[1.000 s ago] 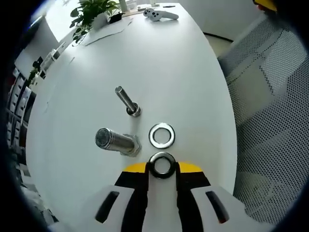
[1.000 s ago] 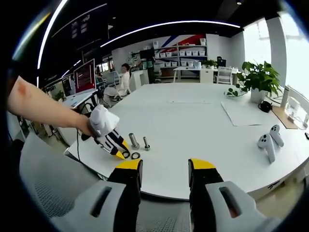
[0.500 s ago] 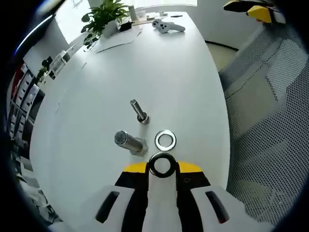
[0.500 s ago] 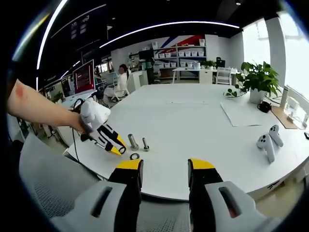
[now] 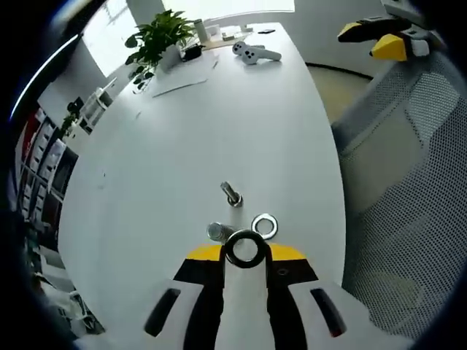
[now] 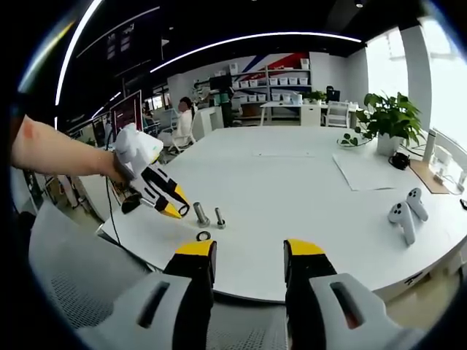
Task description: Place the washer onto the threaded stud by aligning its center hole with the stud, sliding it down to the base, and recovering from edge contact or off-axis alignment until the washer reaches the visible bottom stop.
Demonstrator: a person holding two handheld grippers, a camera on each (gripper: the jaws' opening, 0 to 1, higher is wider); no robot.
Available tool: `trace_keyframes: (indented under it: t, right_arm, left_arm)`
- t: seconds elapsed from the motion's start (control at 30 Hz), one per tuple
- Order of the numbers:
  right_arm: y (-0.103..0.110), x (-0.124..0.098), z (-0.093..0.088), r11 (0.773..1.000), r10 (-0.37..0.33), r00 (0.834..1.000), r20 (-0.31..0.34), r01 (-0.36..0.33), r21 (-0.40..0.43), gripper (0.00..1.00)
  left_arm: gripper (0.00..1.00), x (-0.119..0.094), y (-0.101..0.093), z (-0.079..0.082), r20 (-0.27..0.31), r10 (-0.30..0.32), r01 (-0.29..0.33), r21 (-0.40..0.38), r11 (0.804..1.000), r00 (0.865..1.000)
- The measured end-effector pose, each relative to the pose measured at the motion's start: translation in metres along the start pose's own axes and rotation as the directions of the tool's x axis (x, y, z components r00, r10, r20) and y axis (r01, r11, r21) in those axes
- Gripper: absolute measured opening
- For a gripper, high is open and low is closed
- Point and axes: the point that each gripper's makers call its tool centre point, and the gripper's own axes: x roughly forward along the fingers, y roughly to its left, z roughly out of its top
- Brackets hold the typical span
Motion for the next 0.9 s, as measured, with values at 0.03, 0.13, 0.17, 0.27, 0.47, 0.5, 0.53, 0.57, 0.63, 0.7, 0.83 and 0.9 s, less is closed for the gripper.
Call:
trace_keyframes:
  t: [0.03, 0.13, 0.17, 0.27, 0.47, 0.5, 0.53, 0.57, 0.63, 0.7, 0.83, 0.9]
  right_arm:
    - [0.000, 0.000, 0.000, 1.000, 0.000, 1.000, 0.000, 0.000, 0.000, 0.39]
    - [0.000, 0.000, 0.000, 1.000, 0.000, 1.000, 0.001, 0.000, 0.000, 0.39]
    - [0.000, 0.000, 0.000, 1.000, -0.001, 1.000, 0.001, 0.001, 0.000, 0.39]
    - [0.000, 0.000, 0.001, 1.000, -0.001, 1.000, 0.004, 0.001, 0.001, 0.39]
    - [-0.001, -0.001, 0.000, 1.000, -0.002, 1.000, 0.000, 0.002, 0.001, 0.40]
    - [-0.001, 0.000, 0.000, 1.000, -0.002, 1.000, -0.001, 0.002, 0.001, 0.40]
    - [-0.001, 0.000, 0.000, 1.000, -0.002, 1.000, -0.001, 0.002, 0.001, 0.40]
    - [-0.001, 0.000, 0.000, 1.000, -0.002, 1.000, -0.002, 0.002, 0.001, 0.40]
    - [-0.001, 0.000, 0.000, 1.000, -0.003, 1.000, -0.002, 0.003, 0.001, 0.39]
    - [-0.001, 0.000, 0.000, 1.000, -0.003, 1.000, -0.002, 0.003, 0.001, 0.39]
    - [-0.001, 0.000, 0.000, 1.000, -0.003, 1.000, -0.003, 0.003, 0.000, 0.39]
    - [-0.001, 0.000, 0.000, 1.000, -0.003, 1.000, -0.003, 0.003, 0.000, 0.39]
  left_arm:
    - [0.19, -0.001, 0.002, 0.002, 0.000, 0.004, -0.004, 0.008, 1.000, 1.000]
    - [0.19, -0.002, 0.008, 0.006, 0.000, 0.010, -0.010, 0.012, 1.000, 1.000]
    - [0.19, -0.001, 0.010, 0.007, -0.001, 0.013, -0.013, 0.014, 1.000, 1.000]
    - [0.19, 0.002, 0.014, 0.007, -0.015, 0.016, -0.016, 0.022, 1.000, 1.000]
    - [0.19, 0.009, 0.019, 0.008, -0.034, 0.018, -0.017, 0.038, 0.999, 0.999]
    - [0.19, 0.010, 0.020, 0.008, -0.039, 0.018, -0.016, 0.041, 0.999, 0.999]
    - [0.19, 0.013, 0.022, 0.007, -0.046, 0.015, -0.013, 0.043, 0.999, 0.999]
    - [0.19, 0.014, 0.022, 0.007, -0.053, 0.012, -0.010, 0.044, 0.999, 0.999]
    - [0.19, 0.016, 0.024, 0.006, -0.066, 0.011, -0.008, 0.053, 0.999, 0.998]
    - [0.19, 0.018, 0.027, 0.006, -0.069, 0.008, -0.005, 0.050, 0.999, 0.998]
    - [0.19, 0.021, 0.026, 0.005, -0.082, -0.015, 0.018, 0.041, 0.999, 0.997]
    - [0.19, 0.023, 0.025, 0.003, -0.095, -0.022, 0.027, 0.049, 0.998, 0.995]
